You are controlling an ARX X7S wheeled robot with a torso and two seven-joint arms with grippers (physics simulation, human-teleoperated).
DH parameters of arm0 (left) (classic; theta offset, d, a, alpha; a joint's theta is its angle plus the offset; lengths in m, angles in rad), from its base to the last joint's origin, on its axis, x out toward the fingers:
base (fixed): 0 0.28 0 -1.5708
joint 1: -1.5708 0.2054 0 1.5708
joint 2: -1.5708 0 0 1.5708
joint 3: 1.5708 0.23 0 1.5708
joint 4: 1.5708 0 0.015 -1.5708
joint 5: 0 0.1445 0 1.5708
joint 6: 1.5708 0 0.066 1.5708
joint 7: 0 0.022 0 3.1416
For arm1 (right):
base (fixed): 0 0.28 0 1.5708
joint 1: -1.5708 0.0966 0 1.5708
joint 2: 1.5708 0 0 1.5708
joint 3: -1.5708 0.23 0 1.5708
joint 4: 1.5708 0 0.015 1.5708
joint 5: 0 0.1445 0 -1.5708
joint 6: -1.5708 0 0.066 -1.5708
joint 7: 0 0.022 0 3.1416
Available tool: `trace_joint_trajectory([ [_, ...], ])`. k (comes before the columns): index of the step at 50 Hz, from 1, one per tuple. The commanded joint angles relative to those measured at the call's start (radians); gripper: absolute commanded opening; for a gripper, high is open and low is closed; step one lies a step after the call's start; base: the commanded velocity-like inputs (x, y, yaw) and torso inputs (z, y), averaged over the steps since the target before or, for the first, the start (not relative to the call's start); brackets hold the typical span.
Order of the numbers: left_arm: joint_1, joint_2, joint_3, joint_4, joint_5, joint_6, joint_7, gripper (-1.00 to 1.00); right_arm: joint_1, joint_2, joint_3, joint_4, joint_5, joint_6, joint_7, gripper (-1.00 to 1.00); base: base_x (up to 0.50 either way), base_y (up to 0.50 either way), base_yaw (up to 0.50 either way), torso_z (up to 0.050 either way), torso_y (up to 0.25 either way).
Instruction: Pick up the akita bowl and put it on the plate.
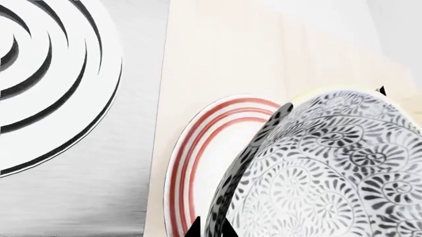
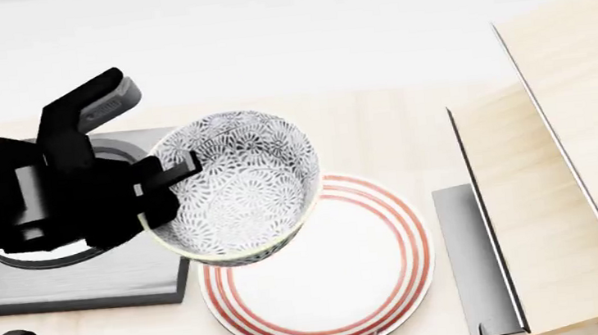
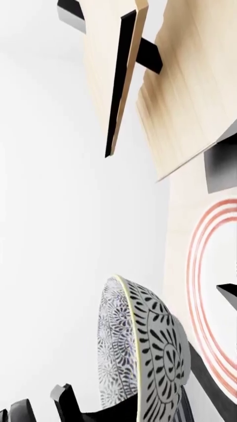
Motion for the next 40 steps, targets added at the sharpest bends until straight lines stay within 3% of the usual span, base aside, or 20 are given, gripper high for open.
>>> trace_joint_trajectory([
  [1, 0.007, 0.061, -0.24, -0.002, 0.288, -0.034, 0.089, -1.0, 0.004, 0.0, -0.009, 0.007, -0.004, -0.001, 0.0, 1.0, 0.0, 0.0, 0.0, 0.0, 0.0],
  [7, 0.012, 0.061, -0.113, -0.002, 0.163, -0.03, 0.059, -1.0, -0.002, 0.006, -0.008, -0.011, -0.005, 0.007, 0.004, 1.0, 0.0, 0.0, 0.0, 0.0, 0.0],
  [16, 0.018, 0.061, -0.041, -0.002, 0.073, -0.028, 0.055, -1.0, 0.004, 0.002, -0.019, 0.002, -0.011, 0.003, 0.002, 1.0, 0.0, 0.0, 0.0, 0.0, 0.001],
  [29, 0.014, 0.062, 0.341, -0.002, -0.349, 0.028, 0.001, -1.0, 0.006, 0.004, -0.024, 0.015, -0.005, -0.008, -0.001, 1.0, 0.0, 0.0, 0.0, 0.0, 0.0],
  [38, 0.012, 0.061, 0.477, -0.002, -0.51, 0.035, -0.007, -1.0, 0.006, 0.004, -0.029, 0.014, -0.008, -0.009, 0.001, 1.0, 0.0, 0.0, 0.0, 0.0, 0.0],
  [40, 0.009, 0.062, 0.559, -0.002, -0.583, 0.06, -0.014, -1.0, 0.005, 0.006, -0.028, 0.01, -0.005, -0.007, 0.002, 1.0, 0.0, 0.0, 0.0, 0.0, 0.0],
])
